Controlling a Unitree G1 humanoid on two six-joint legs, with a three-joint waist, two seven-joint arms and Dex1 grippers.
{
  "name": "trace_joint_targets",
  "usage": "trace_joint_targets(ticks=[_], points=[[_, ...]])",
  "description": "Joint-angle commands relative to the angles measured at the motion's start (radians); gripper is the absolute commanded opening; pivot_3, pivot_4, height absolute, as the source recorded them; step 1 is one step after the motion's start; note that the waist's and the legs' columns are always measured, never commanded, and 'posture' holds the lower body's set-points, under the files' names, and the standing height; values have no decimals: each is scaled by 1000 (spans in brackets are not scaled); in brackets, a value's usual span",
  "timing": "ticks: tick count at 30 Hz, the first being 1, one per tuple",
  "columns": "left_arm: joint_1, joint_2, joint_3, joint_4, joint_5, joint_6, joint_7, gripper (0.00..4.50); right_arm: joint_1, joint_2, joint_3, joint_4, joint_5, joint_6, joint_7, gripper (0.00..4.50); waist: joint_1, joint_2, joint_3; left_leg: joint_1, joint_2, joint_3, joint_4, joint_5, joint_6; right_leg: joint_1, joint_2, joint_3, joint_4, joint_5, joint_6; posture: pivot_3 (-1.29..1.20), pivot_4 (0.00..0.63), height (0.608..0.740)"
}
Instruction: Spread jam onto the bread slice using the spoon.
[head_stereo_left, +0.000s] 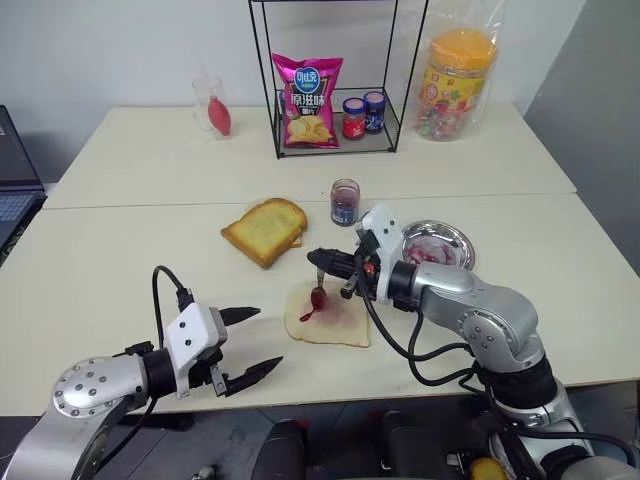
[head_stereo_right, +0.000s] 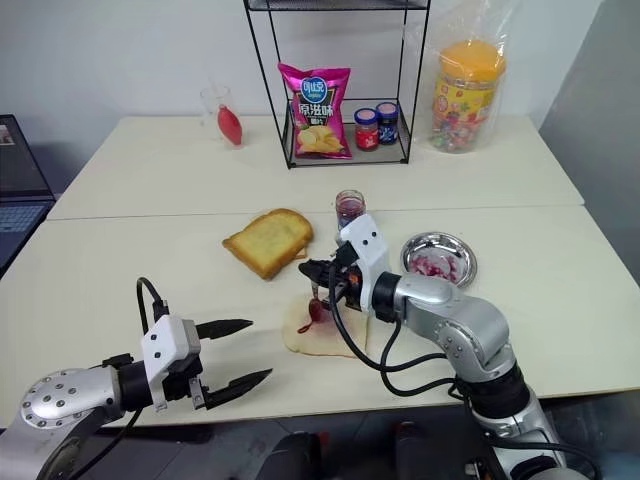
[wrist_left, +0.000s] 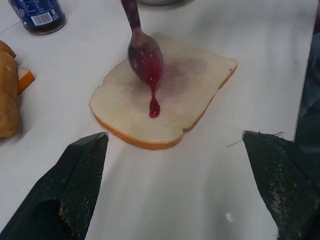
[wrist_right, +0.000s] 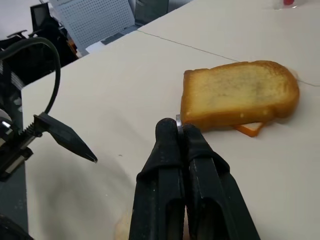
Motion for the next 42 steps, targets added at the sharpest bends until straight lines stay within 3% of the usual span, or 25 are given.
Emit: trace_joint_targets(ticks=[1, 21, 24, 29, 33, 36, 42], points=[[-22, 11, -12, -16, 3, -2, 5, 4500, 25, -27, 19, -60, -34, -42, 31, 39, 0, 0, 0, 0, 0, 0, 0, 0, 0, 0, 0, 0, 0, 0, 0, 0, 150, 740], [-53, 15, -55, 43, 38, -57, -23, 4500, 13, -191, -49, -190, -45, -58, 146, 39, 1, 0, 0, 0, 0, 0, 0, 0, 0, 0, 0, 0, 0, 0, 0, 0, 150, 740], [-55, 15, -58, 50, 44, -68, -28, 4500, -10, -154, -114, -159, -2, -27, 122, 39, 1, 0, 0, 0, 0, 0, 0, 0, 0, 0, 0, 0, 0, 0, 0, 0, 150, 740], [-56, 26, -63, 59, 65, -65, -24, 4500, -5, 12, -313, -80, 212, 139, -15, 39, 1, -1, 0, 0, 1, 0, 0, 0, 0, 0, 1, 0, 0, 1, 2, 0, 150, 740], [-56, 15, -53, 60, 62, -72, -16, 4500, 31, 59, -341, -54, 271, 194, -60, 39, 2, -1, 0, 0, 1, 0, 0, 0, 0, 0, 1, 0, 0, 1, 1, 0, 150, 740], [-38, 17, -27, 47, 44, -79, -25, 4500, 82, 175, -383, 39, 338, 218, -130, 39, 1, -1, 0, 0, 1, 0, 0, 0, 0, 0, 1, 0, 0, 1, 1, 0, 150, 740], [-44, 22, -4, 43, 14, -59, -31, 4500, 91, 315, -376, 216, 313, 170, -177, 39, -2, 0, 0, 1, 4, 1, 0, 0, 0, -1, 5, 1, 1, 1, -1, 0, 150, 740]])
